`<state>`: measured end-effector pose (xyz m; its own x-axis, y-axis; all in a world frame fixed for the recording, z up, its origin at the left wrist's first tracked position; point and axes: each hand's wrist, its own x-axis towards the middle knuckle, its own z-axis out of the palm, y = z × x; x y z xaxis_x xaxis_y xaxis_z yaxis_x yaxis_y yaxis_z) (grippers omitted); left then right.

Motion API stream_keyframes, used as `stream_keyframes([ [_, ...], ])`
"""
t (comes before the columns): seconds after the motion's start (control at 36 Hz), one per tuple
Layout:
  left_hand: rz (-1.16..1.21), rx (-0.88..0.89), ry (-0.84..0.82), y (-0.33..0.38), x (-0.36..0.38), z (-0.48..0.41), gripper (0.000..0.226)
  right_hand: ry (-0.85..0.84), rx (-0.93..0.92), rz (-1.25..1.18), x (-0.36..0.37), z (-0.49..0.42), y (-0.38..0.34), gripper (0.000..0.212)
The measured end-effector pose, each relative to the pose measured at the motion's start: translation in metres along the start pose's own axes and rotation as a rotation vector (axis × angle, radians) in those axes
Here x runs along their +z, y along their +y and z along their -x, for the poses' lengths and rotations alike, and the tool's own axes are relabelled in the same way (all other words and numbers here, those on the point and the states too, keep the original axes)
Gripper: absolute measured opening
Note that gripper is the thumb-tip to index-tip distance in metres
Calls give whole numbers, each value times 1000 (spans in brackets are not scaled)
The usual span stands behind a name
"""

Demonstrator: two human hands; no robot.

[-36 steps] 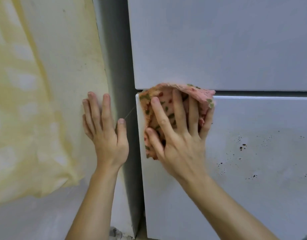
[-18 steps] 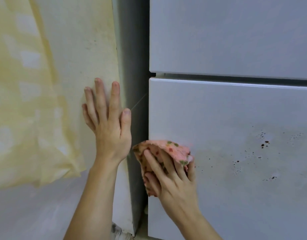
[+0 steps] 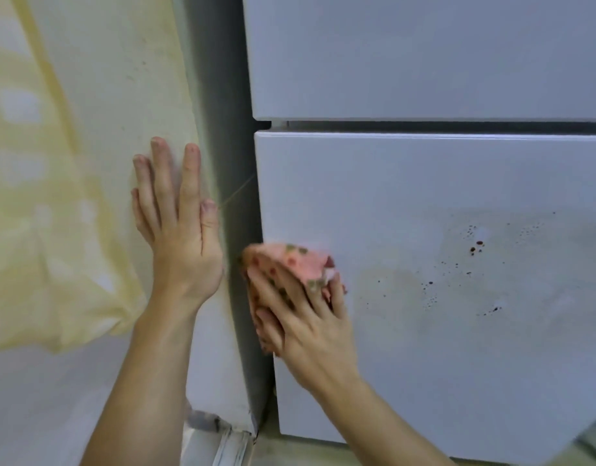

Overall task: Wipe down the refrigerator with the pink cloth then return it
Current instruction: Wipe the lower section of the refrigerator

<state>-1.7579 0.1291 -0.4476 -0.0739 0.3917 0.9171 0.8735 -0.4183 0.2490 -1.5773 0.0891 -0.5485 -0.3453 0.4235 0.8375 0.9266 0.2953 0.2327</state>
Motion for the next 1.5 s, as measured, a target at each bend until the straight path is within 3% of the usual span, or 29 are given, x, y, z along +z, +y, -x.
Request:
stream_keyframes([
  [0.22, 1, -51, 8, 13, -7, -1, 57, -107, -3, -43, -5, 41, 24, 58],
  [0.36, -49, -112, 177, 30, -8, -1, 52, 80, 234, -167, -28, 9, 34, 69],
  [0.58, -64, -93, 116, 54, 0, 2, 55, 336, 582, -224, -79, -95, 45, 81],
  [0.78, -91, -262, 114, 49, 10, 13, 66, 270, 343, -107, -50, -50, 50, 60],
  [0.92, -39, -283, 133, 55, 14, 11, 66, 37, 147, -21, -22, 33, 62, 76],
  [1.03, -26, -269, 109, 51, 15, 18, 68, -17, 89, 13, -22, 51, 76, 71],
  [1.28, 5, -268, 4, 43, 7, 31, 73, 231, 367, -88, -61, -30, 93, 72],
  [1.39, 21, -202, -8, 51, 9, 31, 71, 403, 506, -275, -68, -63, 88, 63],
  [1.5, 31, -192, -22, 52, 13, 32, 70, 450, 326, -336, -45, -38, 82, 43],
])
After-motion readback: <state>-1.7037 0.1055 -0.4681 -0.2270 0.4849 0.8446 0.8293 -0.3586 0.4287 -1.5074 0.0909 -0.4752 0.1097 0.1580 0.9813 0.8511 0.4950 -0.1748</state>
